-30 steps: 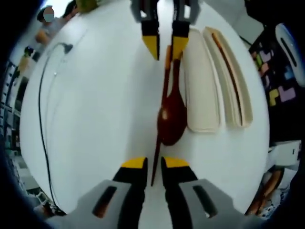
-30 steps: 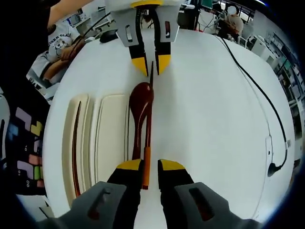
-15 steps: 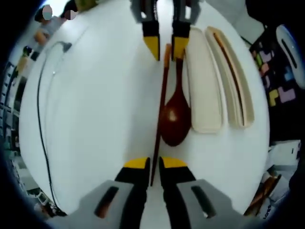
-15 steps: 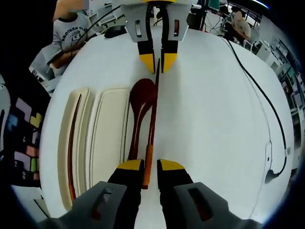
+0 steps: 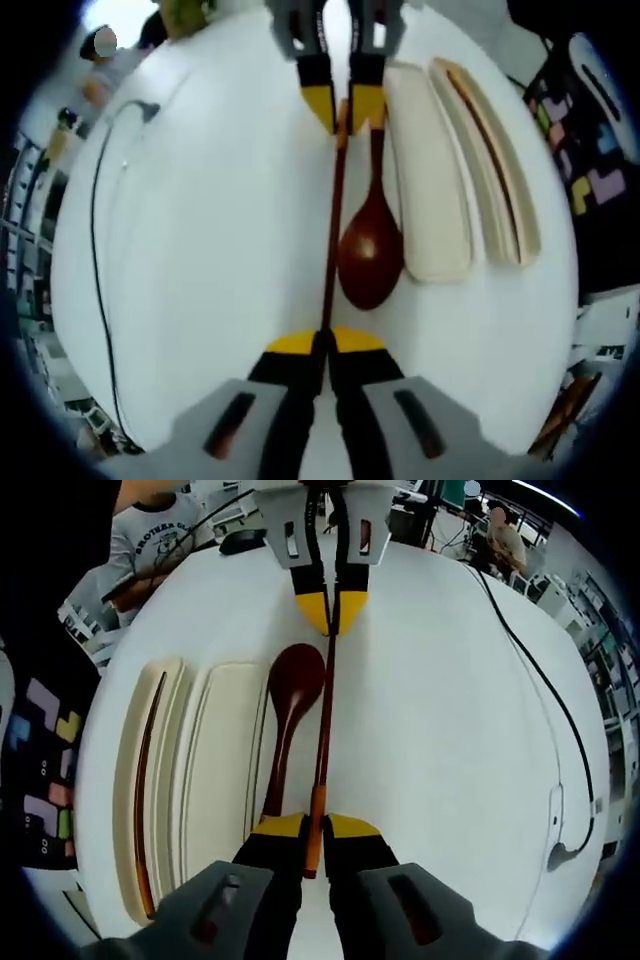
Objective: Arrange the utensils inside the cutlery case until each visible utensil rests in its matching compartment.
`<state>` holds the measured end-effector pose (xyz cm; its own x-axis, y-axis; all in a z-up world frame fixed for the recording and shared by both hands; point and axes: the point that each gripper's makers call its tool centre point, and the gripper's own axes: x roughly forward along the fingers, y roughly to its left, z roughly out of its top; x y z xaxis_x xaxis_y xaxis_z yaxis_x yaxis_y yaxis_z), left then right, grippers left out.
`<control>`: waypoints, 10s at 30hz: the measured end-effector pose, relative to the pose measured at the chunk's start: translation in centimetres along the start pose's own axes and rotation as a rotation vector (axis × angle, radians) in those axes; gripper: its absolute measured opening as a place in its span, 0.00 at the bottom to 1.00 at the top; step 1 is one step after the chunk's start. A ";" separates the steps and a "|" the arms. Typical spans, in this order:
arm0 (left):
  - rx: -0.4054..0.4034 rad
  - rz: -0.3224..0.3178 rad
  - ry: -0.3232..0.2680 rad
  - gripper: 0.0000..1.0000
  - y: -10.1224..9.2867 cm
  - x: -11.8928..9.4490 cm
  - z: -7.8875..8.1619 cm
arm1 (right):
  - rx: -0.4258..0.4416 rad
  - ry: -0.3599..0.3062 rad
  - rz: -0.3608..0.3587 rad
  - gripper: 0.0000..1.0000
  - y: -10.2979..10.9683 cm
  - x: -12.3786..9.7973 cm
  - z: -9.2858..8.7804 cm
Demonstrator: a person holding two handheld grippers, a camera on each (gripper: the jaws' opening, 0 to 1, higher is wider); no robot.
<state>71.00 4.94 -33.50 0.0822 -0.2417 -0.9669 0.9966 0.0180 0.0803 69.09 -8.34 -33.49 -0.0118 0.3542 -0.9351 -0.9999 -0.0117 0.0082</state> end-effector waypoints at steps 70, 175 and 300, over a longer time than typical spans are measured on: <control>0.025 -0.101 -0.033 0.02 -10.9 -3.7 8.0 | 0.054 -0.021 -0.062 0.04 9.2 -7.1 -4.9; -0.041 0.033 -0.067 0.13 -7.4 -4.4 5.9 | 0.120 -0.107 -0.080 0.16 8.0 -7.8 -2.6; -0.530 -0.385 -0.556 0.00 -4.4 -1.0 8.2 | -0.330 -0.263 -0.502 0.00 0.0 -4.8 -2.1</control>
<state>66.57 -2.88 -30.88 -0.1370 -0.7616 -0.6334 0.8358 0.2543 -0.4865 69.20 -11.98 -29.78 0.4121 0.6078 -0.6788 -0.8301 -0.0567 -0.5547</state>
